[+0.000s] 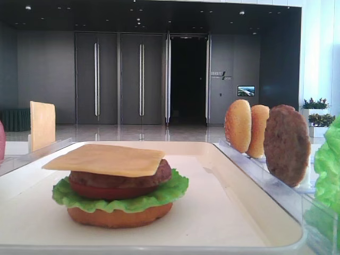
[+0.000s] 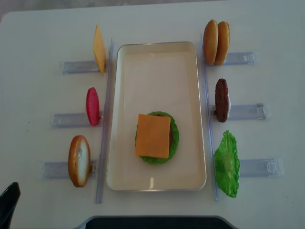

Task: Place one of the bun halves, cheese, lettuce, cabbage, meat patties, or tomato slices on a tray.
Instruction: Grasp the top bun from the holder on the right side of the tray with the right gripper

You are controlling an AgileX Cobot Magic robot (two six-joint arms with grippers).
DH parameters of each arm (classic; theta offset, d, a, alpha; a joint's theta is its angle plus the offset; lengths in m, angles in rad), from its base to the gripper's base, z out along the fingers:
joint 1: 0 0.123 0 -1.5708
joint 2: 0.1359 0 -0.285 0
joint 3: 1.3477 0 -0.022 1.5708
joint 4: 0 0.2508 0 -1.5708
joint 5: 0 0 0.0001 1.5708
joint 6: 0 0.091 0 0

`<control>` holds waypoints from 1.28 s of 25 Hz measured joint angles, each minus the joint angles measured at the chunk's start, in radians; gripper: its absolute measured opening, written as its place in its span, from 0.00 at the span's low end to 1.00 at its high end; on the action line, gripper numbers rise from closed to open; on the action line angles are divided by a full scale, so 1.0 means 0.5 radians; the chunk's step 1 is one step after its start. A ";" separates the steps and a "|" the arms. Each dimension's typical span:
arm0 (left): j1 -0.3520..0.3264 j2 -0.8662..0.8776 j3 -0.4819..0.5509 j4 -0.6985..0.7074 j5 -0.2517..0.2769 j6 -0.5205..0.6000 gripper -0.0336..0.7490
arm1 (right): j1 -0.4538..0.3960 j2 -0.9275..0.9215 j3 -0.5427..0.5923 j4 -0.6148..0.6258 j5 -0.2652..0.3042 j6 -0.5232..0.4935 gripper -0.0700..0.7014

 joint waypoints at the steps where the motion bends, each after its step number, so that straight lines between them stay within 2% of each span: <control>1: 0.000 0.000 0.000 0.000 0.000 0.000 0.57 | 0.000 0.000 0.000 0.000 0.000 0.000 0.78; 11: 0.000 0.000 0.000 0.000 0.000 0.000 0.50 | 0.000 0.000 0.000 -0.002 0.000 0.000 0.78; 23: 0.000 0.000 0.000 0.000 0.000 0.000 0.30 | 0.000 0.000 0.000 -0.004 0.000 0.000 0.78; 32: 0.000 0.000 0.000 0.000 0.000 0.000 0.23 | 0.000 0.000 0.000 -0.004 0.000 0.000 0.78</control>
